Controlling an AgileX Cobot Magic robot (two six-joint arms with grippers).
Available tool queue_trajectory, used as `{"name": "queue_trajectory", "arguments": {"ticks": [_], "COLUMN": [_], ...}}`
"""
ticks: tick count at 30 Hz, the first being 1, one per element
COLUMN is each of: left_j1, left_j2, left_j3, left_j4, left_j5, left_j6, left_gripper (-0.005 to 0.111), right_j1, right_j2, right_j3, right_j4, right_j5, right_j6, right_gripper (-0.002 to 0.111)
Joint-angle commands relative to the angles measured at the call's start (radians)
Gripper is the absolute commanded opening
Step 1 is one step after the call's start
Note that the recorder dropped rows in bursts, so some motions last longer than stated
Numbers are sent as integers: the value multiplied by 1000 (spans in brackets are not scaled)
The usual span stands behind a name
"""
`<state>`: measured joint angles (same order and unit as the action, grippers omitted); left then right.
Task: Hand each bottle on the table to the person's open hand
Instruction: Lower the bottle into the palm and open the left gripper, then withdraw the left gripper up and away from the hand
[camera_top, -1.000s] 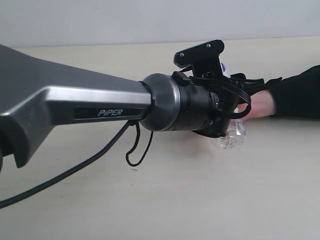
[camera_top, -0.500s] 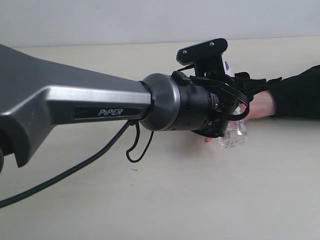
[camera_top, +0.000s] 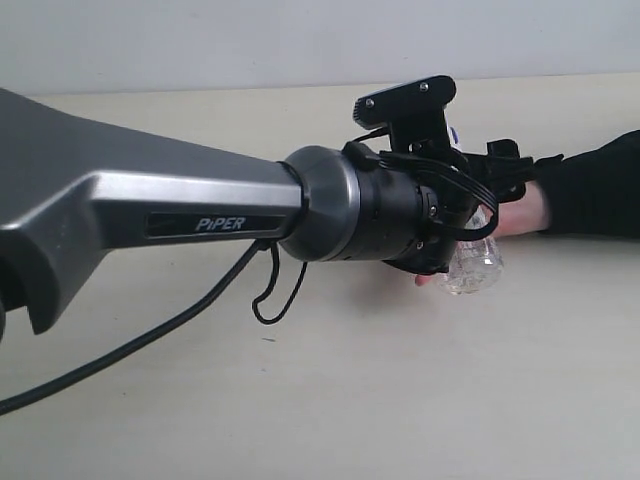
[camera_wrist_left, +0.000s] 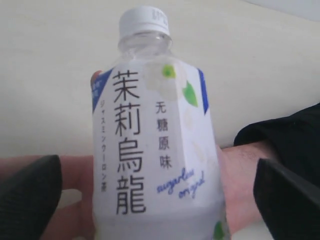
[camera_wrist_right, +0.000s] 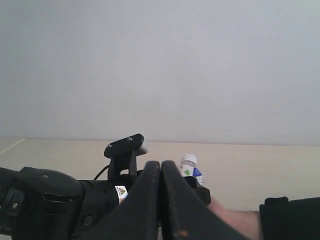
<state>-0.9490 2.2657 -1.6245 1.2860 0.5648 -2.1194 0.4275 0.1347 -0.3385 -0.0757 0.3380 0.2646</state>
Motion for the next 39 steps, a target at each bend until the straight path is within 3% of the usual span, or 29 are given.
{"name": "queue_trajectory", "arguments": {"ticks": [1, 6, 8, 10, 12, 13, 14, 15, 19, 23, 26, 29, 35, 39], "left_j1": [3, 3, 3, 3, 3, 3, 3, 3, -11, -18, -18, -8, 3, 3], "left_j2": [-56, -150, -208, -275, -346, -387, -411, -431, -505, -622, -737, -858, -1113, -1288], "left_j3": [-5, -5, -5, -5, -5, -5, -5, -5, 22, 168, 348, 536, 794, 881], "left_j4": [15, -36, -112, -230, -396, -477, -507, -520, -558, -575, -546, -392, -111, -26], "left_j5": [2, 2, 2, 4, 22, 79, 131, 192, 338, 227, 14, -96, -103, -128], "left_j6": [-4, 109, 260, 438, 679, 768, 798, 823, 1040, 1093, 1022, 877, 655, 613], "left_gripper": [100, 100, 100, 91, 60, 35, 14, 1, 0, 0, 0, 0, 0, 0], "right_j1": [-3, -3, -3, -3, -3, -3, -3, -3, -3, -3, -3, -3, -3, -3], "right_j2": [-6, -6, -6, -6, -6, -6, -6, -6, -6, -6, -6, -6, -6, -6], "right_j3": [7, 7, 7, 7, 7, 7, 7, 7, 7, 7, 7, 7, 7, 7], "right_j4": [-7, -7, -7, -7, -7, -7, -7, -7, -7, -5, -5, -5, -5, -5], "right_j5": [-13, -13, -13, -13, -13, -13, -13, -13, -13, -13, -13, -13, -13, -13], "right_j6": [0, 0, 0, 0, 0, 0, 0, 0, 0, 0, 0, 0, 0, 0], "right_gripper": [0, 0, 0, 0, 0, 0, 0, 0, 0, 0, 0, 0, 0, 0]}}
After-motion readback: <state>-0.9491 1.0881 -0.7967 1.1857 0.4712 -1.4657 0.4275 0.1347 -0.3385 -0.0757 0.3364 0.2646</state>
